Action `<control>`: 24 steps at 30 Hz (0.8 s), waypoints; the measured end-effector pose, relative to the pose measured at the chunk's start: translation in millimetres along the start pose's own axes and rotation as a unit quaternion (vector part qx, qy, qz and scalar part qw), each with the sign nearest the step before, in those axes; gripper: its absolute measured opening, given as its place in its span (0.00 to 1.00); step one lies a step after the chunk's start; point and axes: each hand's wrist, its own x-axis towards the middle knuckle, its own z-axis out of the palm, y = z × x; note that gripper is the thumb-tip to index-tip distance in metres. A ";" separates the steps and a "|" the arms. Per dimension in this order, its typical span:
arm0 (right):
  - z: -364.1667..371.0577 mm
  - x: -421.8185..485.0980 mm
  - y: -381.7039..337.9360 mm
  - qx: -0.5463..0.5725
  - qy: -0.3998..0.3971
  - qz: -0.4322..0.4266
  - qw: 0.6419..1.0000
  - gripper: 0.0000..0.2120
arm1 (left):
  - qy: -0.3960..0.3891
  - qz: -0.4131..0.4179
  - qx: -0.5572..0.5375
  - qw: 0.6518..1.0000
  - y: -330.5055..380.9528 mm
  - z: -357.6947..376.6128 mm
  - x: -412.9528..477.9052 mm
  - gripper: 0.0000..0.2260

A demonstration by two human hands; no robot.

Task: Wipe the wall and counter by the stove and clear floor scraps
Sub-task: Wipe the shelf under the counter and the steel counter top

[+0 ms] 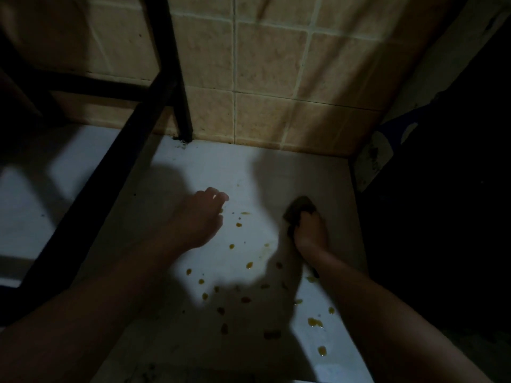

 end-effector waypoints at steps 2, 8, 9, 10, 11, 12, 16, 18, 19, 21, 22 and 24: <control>9.9 0.9 -36.7 0.006 -0.037 -0.053 0.998 0.13 | 0.009 -0.011 -0.004 1.000 -12.1 -1.9 -5.4 0.19; 48.8 -12.4 -130.9 -0.062 -0.104 -0.186 0.975 0.15 | 0.031 -0.083 0.076 0.993 -37.8 -5.2 -16.3 0.17; 54.3 -17.2 -141.4 -0.067 -0.109 -0.205 0.970 0.16 | 0.027 -0.095 0.077 0.992 -42.6 -4.7 -14.6 0.16; 58.8 -20.9 -148.5 -0.073 -0.114 -0.226 0.965 0.17 | 0.014 -0.105 0.086 0.991 -49.0 -1.9 -11.3 0.16; 62.6 -22.9 -151.9 -0.081 -0.118 -0.244 0.959 0.17 | -0.005 -0.115 0.091 0.989 -54.8 1.0 -8.6 0.17; 63.7 -23.3 -152.6 -0.089 -0.120 -0.261 0.954 0.17 | -0.019 -0.124 0.093 0.988 -59.0 2.4 -7.2 0.18; 52.9 -9.6 -135.0 -0.105 -0.111 -0.284 0.947 0.19 | 0.013 -0.125 0.064 0.990 -59.9 -2.7 -13.1 0.18; 44.8 3.8 -119.0 -0.089 -0.091 -0.255 0.958 0.18 | 0.019 -0.128 0.052 0.990 -58.7 -1.4 -11.7 0.18; 41.1 10.6 -110.7 -0.069 -0.085 -0.236 0.966 0.17 | 0.017 -0.132 0.045 0.990 -56.8 -1.9 -10.9 0.18; 36.0 24.1 -94.2 -0.022 -0.064 -0.189 0.980 0.15 | 0.003 -0.138 0.040 0.990 -53.6 -2.6 -13.1 0.19; 33.4 29.1 -87.6 -0.005 -0.043 -0.162 0.986 0.14 | 0.001 -0.140 0.039 0.989 -51.6 -3.8 -15.6 0.19; 29.8 38.4 -78.5 0.014 0.006 -0.121 0.993 0.14 | 0.009 -0.127 0.036 0.991 -50.5 -6.3 -21.4 0.21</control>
